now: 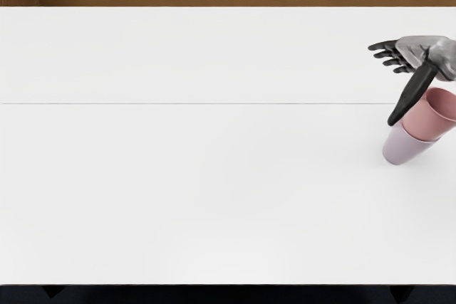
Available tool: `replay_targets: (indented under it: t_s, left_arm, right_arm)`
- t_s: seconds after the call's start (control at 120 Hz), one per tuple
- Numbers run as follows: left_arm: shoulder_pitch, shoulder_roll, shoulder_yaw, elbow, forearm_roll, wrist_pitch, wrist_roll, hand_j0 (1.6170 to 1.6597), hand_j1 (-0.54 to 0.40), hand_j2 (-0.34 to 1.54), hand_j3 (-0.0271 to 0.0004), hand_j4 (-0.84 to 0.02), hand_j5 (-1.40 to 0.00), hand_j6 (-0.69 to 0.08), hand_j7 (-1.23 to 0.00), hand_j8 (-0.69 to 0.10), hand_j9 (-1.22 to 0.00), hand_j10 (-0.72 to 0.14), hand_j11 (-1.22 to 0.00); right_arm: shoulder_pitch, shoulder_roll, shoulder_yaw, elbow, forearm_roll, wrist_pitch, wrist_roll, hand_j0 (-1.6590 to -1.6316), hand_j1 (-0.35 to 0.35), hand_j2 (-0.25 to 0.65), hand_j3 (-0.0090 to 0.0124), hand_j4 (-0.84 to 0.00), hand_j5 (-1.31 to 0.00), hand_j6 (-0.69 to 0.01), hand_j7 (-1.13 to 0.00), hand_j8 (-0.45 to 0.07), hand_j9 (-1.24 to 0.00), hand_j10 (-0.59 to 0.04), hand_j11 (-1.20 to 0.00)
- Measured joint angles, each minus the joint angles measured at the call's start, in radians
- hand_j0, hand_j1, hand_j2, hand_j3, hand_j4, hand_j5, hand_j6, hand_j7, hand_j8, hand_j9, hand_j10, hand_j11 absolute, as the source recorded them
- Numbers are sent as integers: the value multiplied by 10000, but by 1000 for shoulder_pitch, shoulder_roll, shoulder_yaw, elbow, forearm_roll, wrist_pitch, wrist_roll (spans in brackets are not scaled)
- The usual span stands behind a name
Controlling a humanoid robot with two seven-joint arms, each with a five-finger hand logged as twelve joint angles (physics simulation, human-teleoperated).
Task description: Pick up cup and place in cup with right hand
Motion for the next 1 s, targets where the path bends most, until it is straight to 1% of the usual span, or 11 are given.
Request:
replay_targets:
  t_s: [0.142, 0.183, 0.258, 0.358, 0.442, 0.55, 0.608, 0.65, 0.775, 0.892, 1.0]
  left_arm:
    - [0, 0, 0, 0, 0, 0, 0, 16581, 3489, 1, -1, 1, -2, 0, -2, 0, -2, 1, -2]
    - [0, 0, 0, 0, 0, 0, 0, 16581, 3489, 1, -1, 0, -2, 0, -2, 0, -2, 0, -2]
    - [0, 0, 0, 0, 0, 0, 0, 16581, 3489, 1, -1, 1, -2, 1, -2, 1, -2, 1, -2]
    - [0, 0, 0, 0, 0, 0, 0, 16581, 3489, 0, -1, 1, -2, 1, -1, 1, -1, 1, -2]
    - [0, 0, 0, 0, 0, 0, 0, 16581, 3489, 0, -1, 1, -1, 1, -1, 1, -1, 1, -1]
    - [0, 0, -1, -5, 0, -15, 0, 16581, 3489, 0, -1, 1, -2, 1, -1, 1, -1, 1, -2]
    - [1, 0, -1, -5, 0, -22, 0, 16581, 3489, 1, -1, 0, -2, 0, -2, 0, -2, 0, -2]
    - [1, 0, -1, -5, 0, -25, 0, 16581, 3489, 1, -1, 0, -2, 0, -2, 0, -2, 0, -2]
    - [-1, 0, -6, -5, -3, -27, 1, 16581, 3488, 1, -1, 1, -2, 1, -2, 1, -2, 1, -2]
    - [-3, 0, -10, -5, -5, -27, 1, 16581, 3488, 2, -2, 1, -3, 1, -3, 1, -3, 1, -3]
    - [-4, 0, -12, -4, -6, -28, 1, 16581, 3488, 2, -2, 1, -3, 1, -3, 1, -3, 1, -3]
  right_arm:
    - [24, 24, 62, 3, 157, 245, 1, -16579, -3395, 4, 0, -180, -170, -171, -162, -139, -170, -141, -169]
    - [25, 20, 75, 3, 190, 314, 28, -16580, -3414, 3, 0, -155, -140, -150, -132, -122, -139, -121, -138]
    - [24, 6, 89, 4, 238, 386, 114, -16580, -3440, 3, 0, -117, -98, -118, -91, -95, -97, -92, -96]
    - [15, -7, 96, 4, 268, 428, 259, -16580, -3463, 3, 0, -81, -61, -85, -56, -69, -60, -64, -59]
    - [-26, -12, 99, 4, 278, 442, 380, -16580, -3475, 4, 0, -59, -41, -63, -37, -52, -40, -47, -39]
    - [-102, -25, 101, 5, 284, 450, 491, -16580, -3487, 7, 0, -41, -25, -46, -22, -38, -24, -33, -23]
    - [-132, -62, 101, 6, 300, 451, 556, -16580, -3492, 9, 0, -35, -19, -40, -16, -33, -18, -29, -17]
    - [-151, -95, 100, 6, 319, 452, 590, -16580, -3492, 11, 0, -30, -16, -35, -13, -29, -15, -25, -14]
    - [-211, -163, 95, 5, 385, 453, 637, -16580, -3492, 16, 0, -16, -9, -20, -7, -18, -8, -16, -7]
    - [-282, -210, 92, 5, 438, 453, 650, -16580, -3492, 22, 0, -5, -5, -8, -4, -9, -4, -9, -3]
    - [-313, -264, 90, 5, 472, 453, 655, -16580, -3492, 26, 0, 1, -2, 3, -2, -1, -1, -4, -1]
